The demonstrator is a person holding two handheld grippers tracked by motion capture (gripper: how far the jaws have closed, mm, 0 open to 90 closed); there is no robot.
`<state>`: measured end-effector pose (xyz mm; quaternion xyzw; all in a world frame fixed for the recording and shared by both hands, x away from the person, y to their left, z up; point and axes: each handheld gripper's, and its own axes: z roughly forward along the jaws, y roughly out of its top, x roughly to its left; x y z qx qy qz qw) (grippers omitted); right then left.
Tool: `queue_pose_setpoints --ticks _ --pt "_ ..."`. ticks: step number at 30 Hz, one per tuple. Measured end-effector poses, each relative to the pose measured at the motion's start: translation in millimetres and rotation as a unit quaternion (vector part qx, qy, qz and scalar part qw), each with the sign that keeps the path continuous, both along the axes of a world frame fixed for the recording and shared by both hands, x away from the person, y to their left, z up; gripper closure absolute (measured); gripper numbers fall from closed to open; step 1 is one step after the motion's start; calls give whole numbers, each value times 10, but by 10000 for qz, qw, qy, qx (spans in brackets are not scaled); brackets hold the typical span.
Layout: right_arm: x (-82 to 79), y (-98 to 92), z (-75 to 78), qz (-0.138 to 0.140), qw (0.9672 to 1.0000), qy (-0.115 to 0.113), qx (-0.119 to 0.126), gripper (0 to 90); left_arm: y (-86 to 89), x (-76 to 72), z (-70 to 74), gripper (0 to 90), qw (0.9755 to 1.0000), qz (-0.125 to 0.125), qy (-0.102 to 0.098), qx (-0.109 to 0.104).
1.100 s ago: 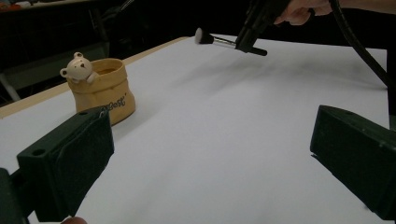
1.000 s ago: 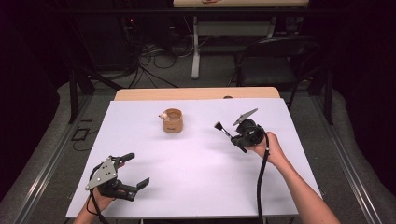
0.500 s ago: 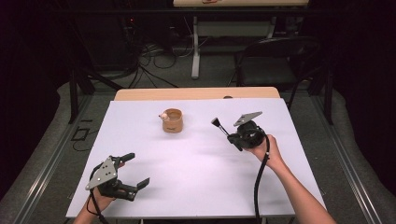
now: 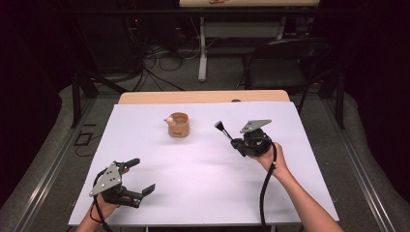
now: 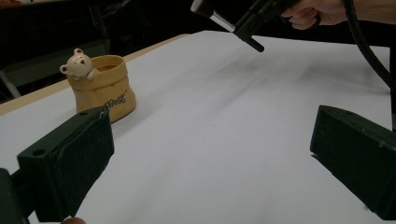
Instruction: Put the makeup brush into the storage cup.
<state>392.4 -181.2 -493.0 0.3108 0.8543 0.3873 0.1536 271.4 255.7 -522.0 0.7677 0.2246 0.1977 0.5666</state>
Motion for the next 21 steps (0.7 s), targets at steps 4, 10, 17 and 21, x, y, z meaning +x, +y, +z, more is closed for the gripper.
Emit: queue_pose_setpoints --ticks 4,10,17,21 --pt "-14 -6 -8 -14 9998 -31 197 794 5 7 5 0 10000 -44 49 65" --pt "-51 3 -9 -17 9992 -163 369 795 -6 15 -1 0 9999 84 58 74" --pt "-65 23 -25 -18 9984 -231 510 794 -17 34 -9 0 9999 40 108 109" --pt "-82 32 -19 -40 9971 -313 692 794 -12 35 -9 0 9999 41 113 103"
